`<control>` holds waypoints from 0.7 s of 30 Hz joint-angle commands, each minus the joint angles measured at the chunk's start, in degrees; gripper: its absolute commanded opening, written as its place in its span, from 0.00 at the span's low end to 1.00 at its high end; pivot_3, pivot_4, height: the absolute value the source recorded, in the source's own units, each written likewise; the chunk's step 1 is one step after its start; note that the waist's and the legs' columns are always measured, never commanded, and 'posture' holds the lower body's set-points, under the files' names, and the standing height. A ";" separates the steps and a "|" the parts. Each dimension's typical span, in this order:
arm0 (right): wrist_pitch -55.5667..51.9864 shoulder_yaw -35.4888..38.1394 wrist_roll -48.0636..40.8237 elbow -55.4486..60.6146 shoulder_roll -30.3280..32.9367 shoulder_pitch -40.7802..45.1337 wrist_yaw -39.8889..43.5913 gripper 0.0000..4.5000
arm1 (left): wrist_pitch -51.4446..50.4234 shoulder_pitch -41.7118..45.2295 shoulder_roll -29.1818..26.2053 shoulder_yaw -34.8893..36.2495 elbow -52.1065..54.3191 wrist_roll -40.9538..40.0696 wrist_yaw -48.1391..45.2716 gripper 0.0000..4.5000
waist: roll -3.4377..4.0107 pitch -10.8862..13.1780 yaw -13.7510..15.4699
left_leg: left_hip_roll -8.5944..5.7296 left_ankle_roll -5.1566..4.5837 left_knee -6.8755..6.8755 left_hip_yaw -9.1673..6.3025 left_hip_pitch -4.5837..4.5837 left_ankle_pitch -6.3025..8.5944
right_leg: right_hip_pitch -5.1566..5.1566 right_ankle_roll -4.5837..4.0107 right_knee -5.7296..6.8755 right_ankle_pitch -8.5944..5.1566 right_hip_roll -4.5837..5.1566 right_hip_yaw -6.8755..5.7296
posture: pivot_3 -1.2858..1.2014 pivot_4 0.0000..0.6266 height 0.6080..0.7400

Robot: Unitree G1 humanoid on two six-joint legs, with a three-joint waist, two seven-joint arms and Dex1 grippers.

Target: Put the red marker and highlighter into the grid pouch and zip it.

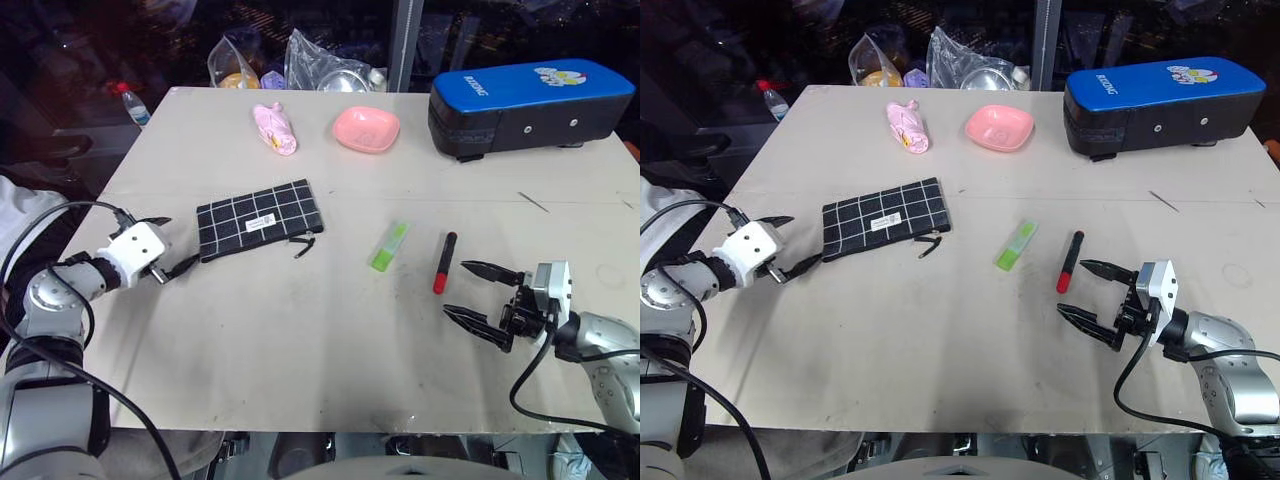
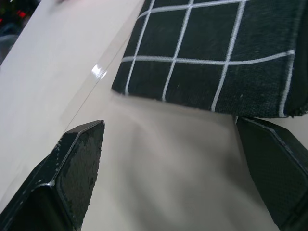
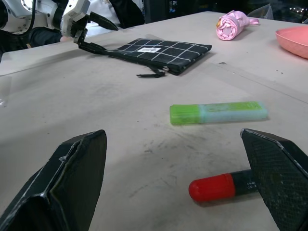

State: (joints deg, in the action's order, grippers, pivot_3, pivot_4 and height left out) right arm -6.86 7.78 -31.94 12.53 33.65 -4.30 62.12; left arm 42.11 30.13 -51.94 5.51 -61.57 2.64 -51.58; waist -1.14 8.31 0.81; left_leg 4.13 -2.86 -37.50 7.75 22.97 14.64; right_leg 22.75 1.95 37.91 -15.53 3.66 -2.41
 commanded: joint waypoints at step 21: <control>0.75 3.96 -1.28 0.02 0.11 1.88 -0.72 1.00 | 2.65 -14.08 -1.09 -4.14 27.65 -8.94 -14.89 0.99 | 0.03 0.01 -0.29 | 0.04 0.02 -0.05 0.02 -0.04 -0.01 | -0.02 0.00 0.04 0.00 -0.06 0.06 | 0.52 0.24 1.00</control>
State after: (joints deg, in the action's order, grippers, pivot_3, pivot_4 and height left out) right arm -6.86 10.03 -32.23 11.86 33.52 -2.83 61.56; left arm 43.85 16.85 -51.69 1.67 -35.95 -6.92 -66.42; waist -1.11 8.31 0.52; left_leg 4.17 -2.84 -37.55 7.76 22.93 14.63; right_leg 22.73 1.96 37.97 -15.53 3.60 -2.36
